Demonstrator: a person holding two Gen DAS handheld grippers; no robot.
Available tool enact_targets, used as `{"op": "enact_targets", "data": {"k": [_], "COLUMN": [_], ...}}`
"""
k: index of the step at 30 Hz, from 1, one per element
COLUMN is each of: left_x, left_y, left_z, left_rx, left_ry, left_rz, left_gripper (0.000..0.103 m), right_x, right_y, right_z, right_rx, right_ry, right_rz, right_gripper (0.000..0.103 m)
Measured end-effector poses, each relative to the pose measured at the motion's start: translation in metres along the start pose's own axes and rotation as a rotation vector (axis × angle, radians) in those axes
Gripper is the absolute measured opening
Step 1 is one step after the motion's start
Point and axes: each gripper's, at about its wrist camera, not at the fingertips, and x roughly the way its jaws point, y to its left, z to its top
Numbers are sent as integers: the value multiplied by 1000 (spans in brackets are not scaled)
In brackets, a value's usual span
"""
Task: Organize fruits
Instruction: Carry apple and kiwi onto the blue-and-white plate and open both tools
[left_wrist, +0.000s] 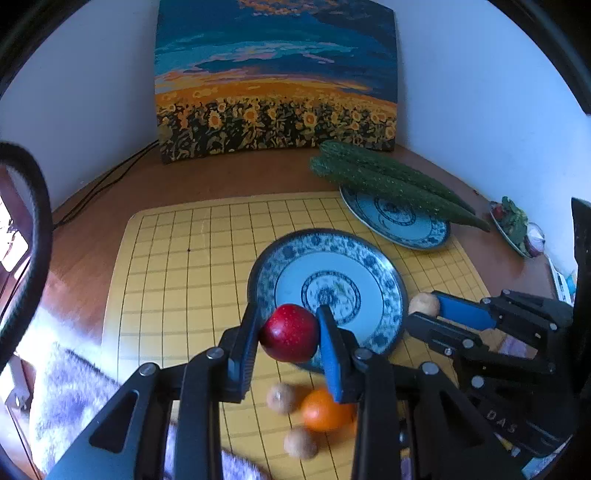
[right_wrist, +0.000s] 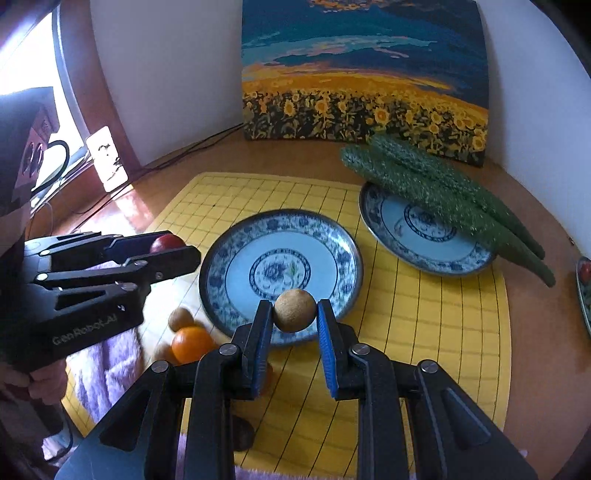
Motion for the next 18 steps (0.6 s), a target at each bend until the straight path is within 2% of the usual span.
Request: {"op": "enact_targets", "data": {"k": [8, 18], "left_x": [36, 72], "left_y": [-7, -4], "left_z": [18, 28], "left_rx": [5, 1], "left_ry": [37, 76], "left_rz": [-2, 14], "left_gripper": [32, 32], "right_x": [30, 53], "right_y": [-11, -30], "right_z": [18, 30], "right_rx": [15, 20], "right_ry": [28, 62], "right_rz": [12, -15], "right_gripper": [25, 25]}}
